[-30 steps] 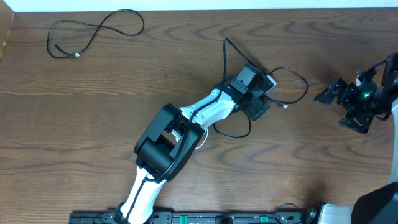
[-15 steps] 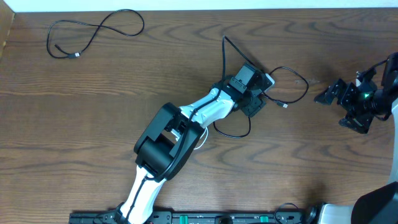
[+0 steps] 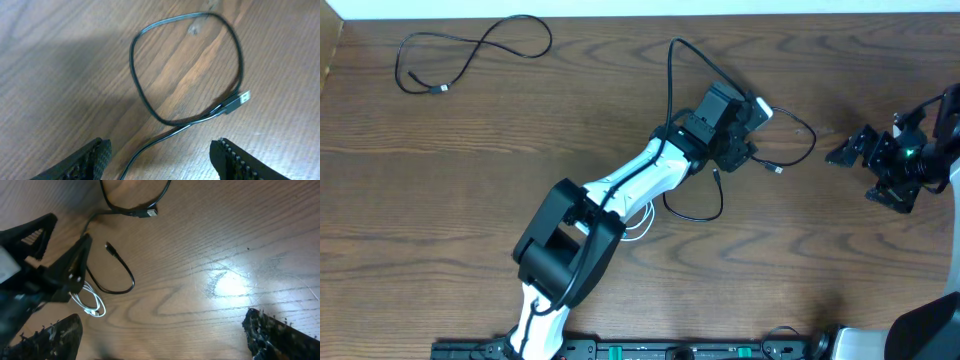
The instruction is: Untangle cables
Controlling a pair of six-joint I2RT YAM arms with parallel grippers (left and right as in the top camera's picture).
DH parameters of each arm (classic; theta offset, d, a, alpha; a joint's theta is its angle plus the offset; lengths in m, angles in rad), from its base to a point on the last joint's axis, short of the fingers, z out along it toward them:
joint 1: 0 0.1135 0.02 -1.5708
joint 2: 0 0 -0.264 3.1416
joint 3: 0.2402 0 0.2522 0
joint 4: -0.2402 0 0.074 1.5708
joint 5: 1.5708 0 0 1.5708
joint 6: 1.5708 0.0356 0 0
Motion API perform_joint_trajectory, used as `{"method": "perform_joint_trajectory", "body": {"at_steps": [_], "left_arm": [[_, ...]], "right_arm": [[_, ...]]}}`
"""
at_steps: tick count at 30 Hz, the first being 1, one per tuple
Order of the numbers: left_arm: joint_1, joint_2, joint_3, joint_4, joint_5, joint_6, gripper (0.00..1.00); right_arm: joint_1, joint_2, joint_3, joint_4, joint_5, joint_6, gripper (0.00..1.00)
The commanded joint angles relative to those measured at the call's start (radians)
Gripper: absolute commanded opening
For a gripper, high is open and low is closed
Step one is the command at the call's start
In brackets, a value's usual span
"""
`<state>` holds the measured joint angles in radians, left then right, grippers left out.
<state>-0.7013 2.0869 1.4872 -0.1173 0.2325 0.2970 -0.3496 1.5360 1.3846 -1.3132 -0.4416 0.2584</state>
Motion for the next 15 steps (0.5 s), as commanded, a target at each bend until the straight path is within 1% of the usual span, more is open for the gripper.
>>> {"method": "perform_joint_trajectory", "body": {"at_steps": [1, 9, 15], "left_arm": [[0.029, 0.061, 0.001, 0.025, -0.017, 0.024, 0.69], [0.061, 0.118, 0.001, 0.044, -0.014, 0.023, 0.69], [0.060, 0.136, 0.000, 0.023, 0.032, 0.016, 0.68]], "right_arm": [[-0.002, -0.013, 0.005, -0.004, -0.013, -0.013, 0.99], [-0.002, -0.013, 0.005, -0.026, -0.013, -0.028, 0.99], [-0.002, -0.013, 0.005, -0.028, -0.013, -0.028, 0.99]]}}
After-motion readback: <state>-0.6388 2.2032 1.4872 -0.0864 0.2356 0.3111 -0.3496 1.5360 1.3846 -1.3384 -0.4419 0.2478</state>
